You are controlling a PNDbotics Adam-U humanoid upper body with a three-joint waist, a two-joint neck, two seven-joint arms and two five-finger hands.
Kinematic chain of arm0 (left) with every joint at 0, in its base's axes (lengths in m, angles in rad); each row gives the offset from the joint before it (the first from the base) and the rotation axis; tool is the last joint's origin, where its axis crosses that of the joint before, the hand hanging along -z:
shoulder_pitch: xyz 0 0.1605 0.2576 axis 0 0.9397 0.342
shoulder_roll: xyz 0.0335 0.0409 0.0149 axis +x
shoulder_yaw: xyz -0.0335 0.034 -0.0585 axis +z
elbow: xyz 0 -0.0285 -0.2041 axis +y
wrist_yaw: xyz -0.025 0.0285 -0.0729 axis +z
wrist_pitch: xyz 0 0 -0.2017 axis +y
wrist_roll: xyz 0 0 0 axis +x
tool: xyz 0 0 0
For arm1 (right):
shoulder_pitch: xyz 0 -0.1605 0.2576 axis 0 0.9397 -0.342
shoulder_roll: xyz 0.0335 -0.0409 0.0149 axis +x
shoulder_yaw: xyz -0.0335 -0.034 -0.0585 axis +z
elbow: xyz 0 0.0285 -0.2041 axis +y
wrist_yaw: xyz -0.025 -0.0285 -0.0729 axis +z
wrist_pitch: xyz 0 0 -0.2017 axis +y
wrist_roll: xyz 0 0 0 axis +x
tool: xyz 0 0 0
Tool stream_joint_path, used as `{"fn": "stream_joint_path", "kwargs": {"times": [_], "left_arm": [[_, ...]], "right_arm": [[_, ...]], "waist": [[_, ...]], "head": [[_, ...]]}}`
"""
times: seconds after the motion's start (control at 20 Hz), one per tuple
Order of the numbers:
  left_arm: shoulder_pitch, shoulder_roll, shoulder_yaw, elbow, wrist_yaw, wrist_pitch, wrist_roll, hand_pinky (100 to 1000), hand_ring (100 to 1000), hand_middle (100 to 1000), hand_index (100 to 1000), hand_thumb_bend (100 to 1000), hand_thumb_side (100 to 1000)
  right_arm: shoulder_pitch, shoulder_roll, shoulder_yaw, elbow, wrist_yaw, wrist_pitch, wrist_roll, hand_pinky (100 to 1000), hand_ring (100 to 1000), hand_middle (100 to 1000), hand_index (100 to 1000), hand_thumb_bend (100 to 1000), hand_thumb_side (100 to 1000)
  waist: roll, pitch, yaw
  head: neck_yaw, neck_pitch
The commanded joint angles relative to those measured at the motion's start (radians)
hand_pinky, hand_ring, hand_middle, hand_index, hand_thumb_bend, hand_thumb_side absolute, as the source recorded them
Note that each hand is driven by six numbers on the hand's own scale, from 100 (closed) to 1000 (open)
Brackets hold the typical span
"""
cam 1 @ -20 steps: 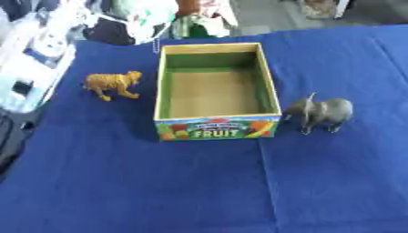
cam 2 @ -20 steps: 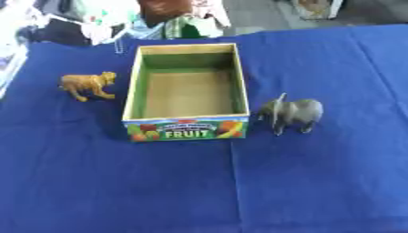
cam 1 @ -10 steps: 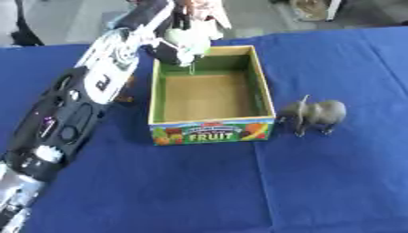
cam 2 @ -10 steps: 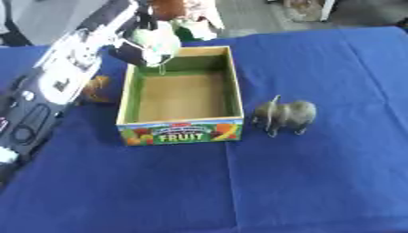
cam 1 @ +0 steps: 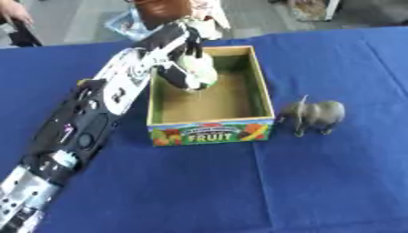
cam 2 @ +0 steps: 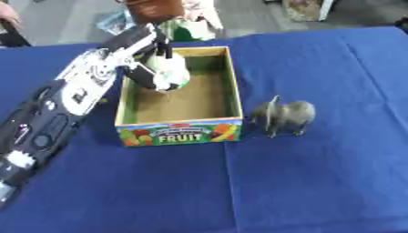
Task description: Pick up objects on the table and place them in the box.
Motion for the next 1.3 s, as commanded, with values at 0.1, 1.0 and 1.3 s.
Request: {"fn": "stream_joint_path", "kwargs": {"times": [0.1, 1.0, 1.3], "left_arm": [[-0.006, 0.015, -0.002, -0.027, 0.062, -0.031, -0.022, 598, 599, 613, 752, 829, 192], [0.259, 0.060, 0.286, -0.362, 0.277, -0.029, 0.181, 639, 710, 734, 793, 888, 314], [0.412, 0.078, 0.364, -0.516, 0.372, 0.051, 0.276, 611, 675, 703, 782, 865, 274]], "right_arm": [[-0.015, -0.017, -0.005, -0.006, -0.007, -0.002, 0.003, 516, 665, 710, 821, 406, 157], [0.002, -0.021, -0.023, -0.007, -0.006, -0.004, -0.014, 517, 666, 711, 821, 407, 155], [0.006, -0.024, -0.027, -0.009, -0.005, -0.005, -0.019, 518, 667, 711, 821, 407, 153]], "waist": [[-0.004, -0.018, -0.001], [-0.010, -0.022, 0.050], [-0.011, -0.023, 0.067]], "head": [[-0.002, -0.012], [-0.031, -0.014], [-0.026, -0.011]]}}
